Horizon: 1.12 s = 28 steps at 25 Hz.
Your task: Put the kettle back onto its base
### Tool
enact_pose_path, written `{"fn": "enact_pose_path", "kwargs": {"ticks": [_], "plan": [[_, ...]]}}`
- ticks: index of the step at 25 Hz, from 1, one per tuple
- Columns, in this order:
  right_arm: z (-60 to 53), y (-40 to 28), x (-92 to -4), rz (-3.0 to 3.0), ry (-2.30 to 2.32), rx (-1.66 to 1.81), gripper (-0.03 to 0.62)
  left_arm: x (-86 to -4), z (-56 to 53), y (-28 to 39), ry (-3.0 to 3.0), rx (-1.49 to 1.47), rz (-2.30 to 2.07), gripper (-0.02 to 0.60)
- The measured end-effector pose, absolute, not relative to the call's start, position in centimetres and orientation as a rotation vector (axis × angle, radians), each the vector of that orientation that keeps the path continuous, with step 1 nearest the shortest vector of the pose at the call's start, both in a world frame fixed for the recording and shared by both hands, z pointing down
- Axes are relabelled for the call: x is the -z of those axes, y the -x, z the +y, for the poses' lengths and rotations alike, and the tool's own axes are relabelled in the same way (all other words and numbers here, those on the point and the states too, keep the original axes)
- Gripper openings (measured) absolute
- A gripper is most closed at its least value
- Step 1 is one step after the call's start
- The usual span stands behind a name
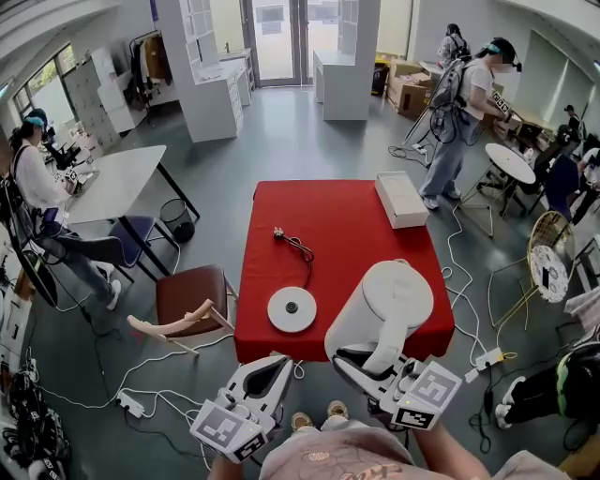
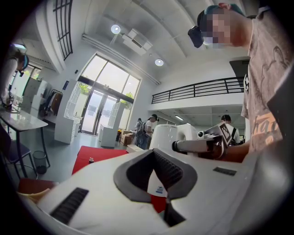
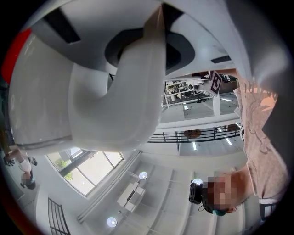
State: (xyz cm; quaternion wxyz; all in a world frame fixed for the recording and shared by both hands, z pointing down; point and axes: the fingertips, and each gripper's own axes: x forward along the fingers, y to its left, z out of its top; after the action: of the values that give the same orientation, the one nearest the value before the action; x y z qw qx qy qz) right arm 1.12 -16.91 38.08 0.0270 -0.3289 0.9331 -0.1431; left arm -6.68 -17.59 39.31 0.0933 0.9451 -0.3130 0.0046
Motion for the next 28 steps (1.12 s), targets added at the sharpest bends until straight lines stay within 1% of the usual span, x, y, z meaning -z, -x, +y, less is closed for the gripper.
{"fn": "enact_pose_path", "kwargs": {"ticks": [12, 17, 28], "plan": [[-25.1, 1.3, -37.9, 2.965, 0.876, 0.368, 0.064, -39.9, -18.6, 7.3, -2.775, -0.018, -0.989, -0.002], [-28.9, 2.1, -38.7, 2.971, 0.853, 0.398, 0.064, -39.7, -19.5, 7.9, -2.778, -0.024, -1.011, -0.002], [-31.0, 5.5, -41.5, 3.008, 0.749, 0.442, 0.064, -40.6, -20.6, 9.0, -2.751, -0.056, -1.053, -0.002]]}}
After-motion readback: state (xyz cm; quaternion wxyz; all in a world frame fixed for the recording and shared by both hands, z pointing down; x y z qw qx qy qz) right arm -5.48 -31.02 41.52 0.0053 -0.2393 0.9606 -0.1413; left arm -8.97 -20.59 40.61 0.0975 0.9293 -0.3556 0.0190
